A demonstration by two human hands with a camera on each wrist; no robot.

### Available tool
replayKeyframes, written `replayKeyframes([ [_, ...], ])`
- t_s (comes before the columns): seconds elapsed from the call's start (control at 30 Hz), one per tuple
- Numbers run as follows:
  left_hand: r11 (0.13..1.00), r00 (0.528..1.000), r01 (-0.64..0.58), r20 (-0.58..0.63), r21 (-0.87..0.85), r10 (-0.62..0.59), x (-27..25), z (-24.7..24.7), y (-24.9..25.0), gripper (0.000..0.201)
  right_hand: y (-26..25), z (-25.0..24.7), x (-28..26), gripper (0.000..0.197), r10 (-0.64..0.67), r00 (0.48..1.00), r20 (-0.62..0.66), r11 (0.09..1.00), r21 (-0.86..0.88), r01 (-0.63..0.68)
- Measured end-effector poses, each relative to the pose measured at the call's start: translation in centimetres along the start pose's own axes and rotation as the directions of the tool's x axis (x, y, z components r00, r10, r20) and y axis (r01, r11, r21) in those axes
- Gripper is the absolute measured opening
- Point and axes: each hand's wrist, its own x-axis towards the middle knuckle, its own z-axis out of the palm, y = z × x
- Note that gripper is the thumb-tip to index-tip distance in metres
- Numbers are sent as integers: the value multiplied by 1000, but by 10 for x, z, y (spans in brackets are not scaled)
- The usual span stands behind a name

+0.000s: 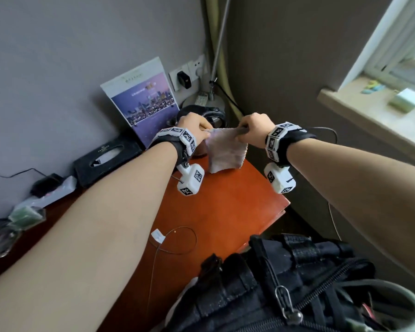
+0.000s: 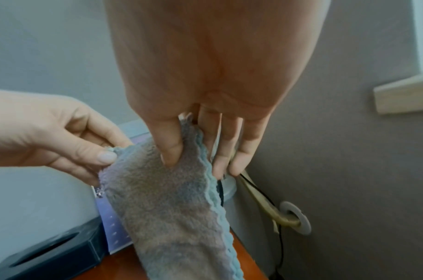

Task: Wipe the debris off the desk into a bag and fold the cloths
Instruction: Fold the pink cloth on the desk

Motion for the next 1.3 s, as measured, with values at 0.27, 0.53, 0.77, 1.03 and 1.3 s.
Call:
replayKeyframes([
  [0.27, 999, 997, -32, -66, 33, 34, -24, -8, 1, 16, -14, -8, -14, 17, -26, 1000, -18, 999, -38, 25],
  [0.53, 999, 1000, -12, 13, 52, 12, -47, 6, -11, 13, -14, 11, -35, 20, -52, 998, 38, 992, -110, 56],
  [0.77, 999, 1000, 2, 11, 40, -2, -49, 4, -9, 17, -13, 9, -31, 20, -64, 998, 24, 991, -113, 67],
  [1.03, 997, 995, 74, -61, 17, -72, -50, 5, -2, 17, -13, 9, -29, 17, -44, 999, -14, 998, -45, 44],
  [1.3, 975, 946, 196, 241, 105, -217, -87, 64, -29, 15, 4, 70, -64, 24, 75, 951, 301, 995, -92, -49],
])
